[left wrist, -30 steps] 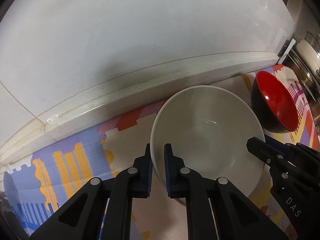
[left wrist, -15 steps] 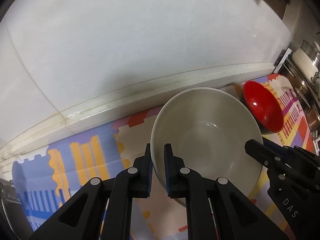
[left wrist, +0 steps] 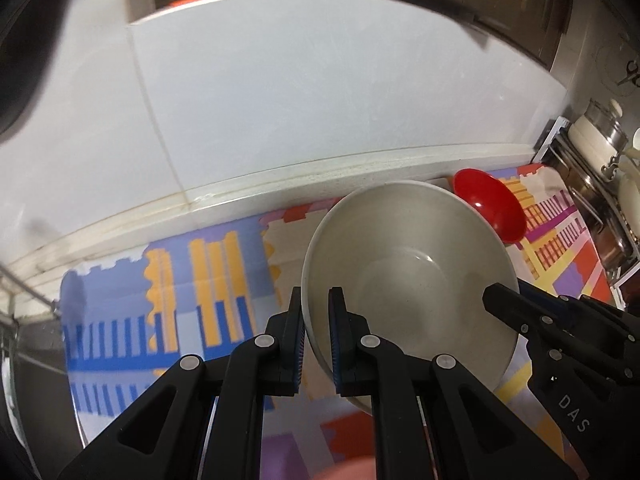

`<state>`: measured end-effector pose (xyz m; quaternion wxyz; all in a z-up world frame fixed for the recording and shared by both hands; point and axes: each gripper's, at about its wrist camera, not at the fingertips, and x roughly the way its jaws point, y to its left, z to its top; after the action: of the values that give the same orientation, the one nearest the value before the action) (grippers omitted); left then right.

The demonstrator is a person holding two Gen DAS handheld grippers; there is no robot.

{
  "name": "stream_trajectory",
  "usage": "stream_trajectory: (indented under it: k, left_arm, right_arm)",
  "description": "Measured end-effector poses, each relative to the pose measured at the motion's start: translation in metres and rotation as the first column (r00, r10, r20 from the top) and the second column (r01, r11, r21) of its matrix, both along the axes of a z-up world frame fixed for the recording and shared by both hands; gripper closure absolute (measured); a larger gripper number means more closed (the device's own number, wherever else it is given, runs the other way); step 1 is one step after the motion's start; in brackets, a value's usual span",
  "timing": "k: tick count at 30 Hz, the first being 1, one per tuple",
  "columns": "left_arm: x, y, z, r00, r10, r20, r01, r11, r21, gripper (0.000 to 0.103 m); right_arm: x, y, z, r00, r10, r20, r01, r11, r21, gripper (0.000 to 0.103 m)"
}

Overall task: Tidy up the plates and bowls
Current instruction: 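Carry the white bowl over the pink bowl and lower it inside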

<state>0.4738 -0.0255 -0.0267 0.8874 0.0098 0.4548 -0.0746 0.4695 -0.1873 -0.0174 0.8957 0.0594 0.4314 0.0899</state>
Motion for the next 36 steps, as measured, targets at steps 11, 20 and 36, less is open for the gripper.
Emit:
stream_trajectory:
  k: [11, 20, 36]
  left_arm:
    - [-0.064, 0.012, 0.009, 0.999, 0.054, -0.003, -0.054, 0.998, -0.022, 0.09]
    - [-0.108, 0.024, 0.006, 0.995, 0.1, -0.012, -0.101, 0.994, -0.032, 0.09]
    - [-0.154, 0.034, -0.02, 0.985, 0.156, -0.079, -0.159, 0.987, -0.029, 0.089]
  right_arm:
    - [-0.052, 0.019, 0.016, 0.997, 0.07, 0.019, -0.07, 0.997, -0.016, 0.088]
    - [-0.091, 0.026, 0.012, 0.99, 0.141, -0.003, -0.141, 0.99, -0.016, 0.088]
    - [-0.127, 0.037, -0.007, 0.97, 0.233, -0.072, -0.236, 0.971, -0.041, 0.088]
